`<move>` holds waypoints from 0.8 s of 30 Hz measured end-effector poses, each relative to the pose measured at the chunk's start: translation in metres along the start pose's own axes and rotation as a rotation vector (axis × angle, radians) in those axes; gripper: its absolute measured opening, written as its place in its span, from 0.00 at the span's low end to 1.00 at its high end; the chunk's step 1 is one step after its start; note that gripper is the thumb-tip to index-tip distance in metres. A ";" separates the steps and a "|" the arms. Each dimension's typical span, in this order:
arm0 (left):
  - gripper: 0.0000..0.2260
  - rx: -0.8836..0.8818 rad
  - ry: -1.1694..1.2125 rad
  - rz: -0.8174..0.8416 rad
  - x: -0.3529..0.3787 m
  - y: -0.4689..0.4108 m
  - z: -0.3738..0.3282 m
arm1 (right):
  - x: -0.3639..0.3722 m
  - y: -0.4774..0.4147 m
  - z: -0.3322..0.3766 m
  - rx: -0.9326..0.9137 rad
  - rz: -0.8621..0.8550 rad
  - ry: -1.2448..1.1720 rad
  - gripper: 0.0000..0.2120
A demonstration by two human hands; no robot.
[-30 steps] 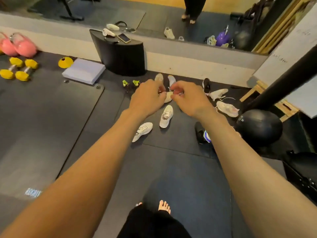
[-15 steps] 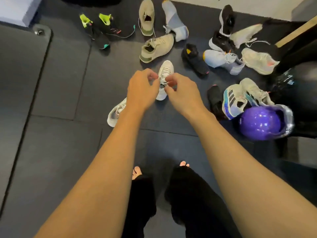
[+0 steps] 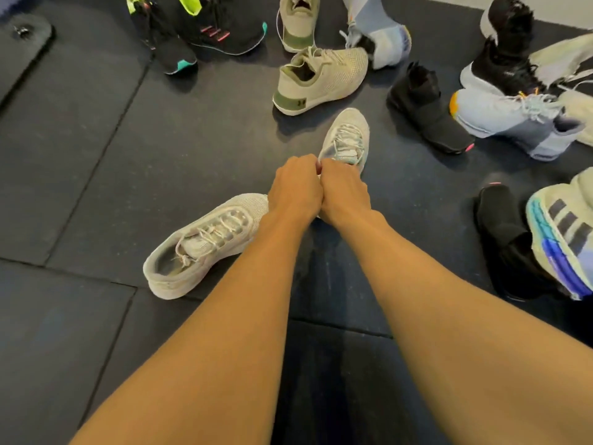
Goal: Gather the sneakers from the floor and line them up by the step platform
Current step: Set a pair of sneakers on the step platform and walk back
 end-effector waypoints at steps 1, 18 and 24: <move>0.10 0.006 -0.023 0.005 0.005 -0.005 0.006 | 0.008 -0.007 -0.002 -0.019 0.017 0.020 0.17; 0.28 -0.287 -0.614 0.006 -0.059 0.051 0.210 | 0.091 0.018 0.010 0.058 0.548 0.122 0.27; 0.06 -0.240 -0.746 0.069 -0.035 0.066 0.214 | 0.084 0.030 0.035 -0.032 0.548 0.113 0.29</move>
Point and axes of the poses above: each hand's wrist, its own y-axis away from the middle knuckle, its own x-axis out of the palm, z = x × y, the point moved 9 cm from there along -y, towards the middle knuckle, and after that the axes turned 11 degrees about -x, right-handed, at the moved point
